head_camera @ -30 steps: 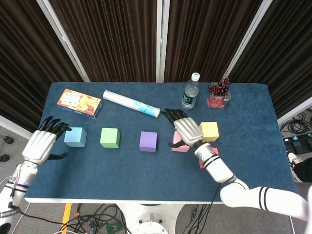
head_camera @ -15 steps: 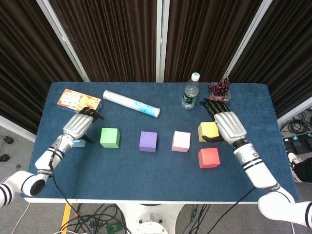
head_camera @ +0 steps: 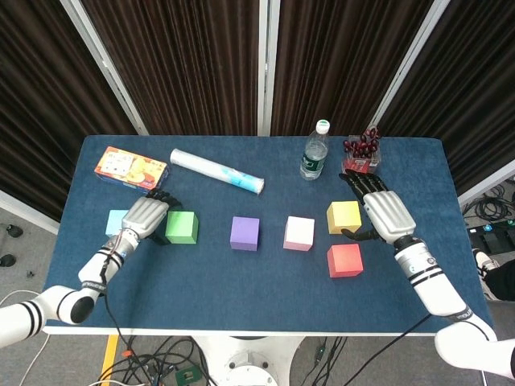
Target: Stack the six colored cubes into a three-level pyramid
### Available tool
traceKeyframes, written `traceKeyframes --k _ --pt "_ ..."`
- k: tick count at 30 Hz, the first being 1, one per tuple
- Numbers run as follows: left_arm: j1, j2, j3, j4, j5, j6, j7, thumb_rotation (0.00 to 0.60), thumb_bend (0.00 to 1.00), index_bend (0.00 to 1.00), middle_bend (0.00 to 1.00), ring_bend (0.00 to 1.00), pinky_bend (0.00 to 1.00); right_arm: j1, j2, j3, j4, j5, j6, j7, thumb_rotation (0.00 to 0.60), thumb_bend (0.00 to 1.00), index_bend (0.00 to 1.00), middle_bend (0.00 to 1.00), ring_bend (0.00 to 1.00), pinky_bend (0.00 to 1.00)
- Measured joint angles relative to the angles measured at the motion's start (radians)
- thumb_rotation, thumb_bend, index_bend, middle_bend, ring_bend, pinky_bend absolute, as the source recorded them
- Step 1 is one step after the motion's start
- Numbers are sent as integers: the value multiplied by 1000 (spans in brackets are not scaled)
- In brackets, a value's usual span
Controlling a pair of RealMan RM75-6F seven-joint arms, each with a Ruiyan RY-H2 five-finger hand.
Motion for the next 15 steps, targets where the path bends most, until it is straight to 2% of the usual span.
traceKeyframes --k 6,9,15 --pt "-29 -59 10 56 -71 5 50 600 107 241 225 99 45 -5 -8 -9 14 -5 -5 7 600 101 0 22 0 0" --pt "-35 -76 13 72 -80 10 57 600 120 262 319 182 46 -6 -13 -10 24 -9 -7 18 600 101 0 22 0 0" --pt "-40 -90 17 83 -77 6 38 600 149 324 455 285 49 -11 -22 -14 43 -16 -10 36 600 101 0 22 0 0"
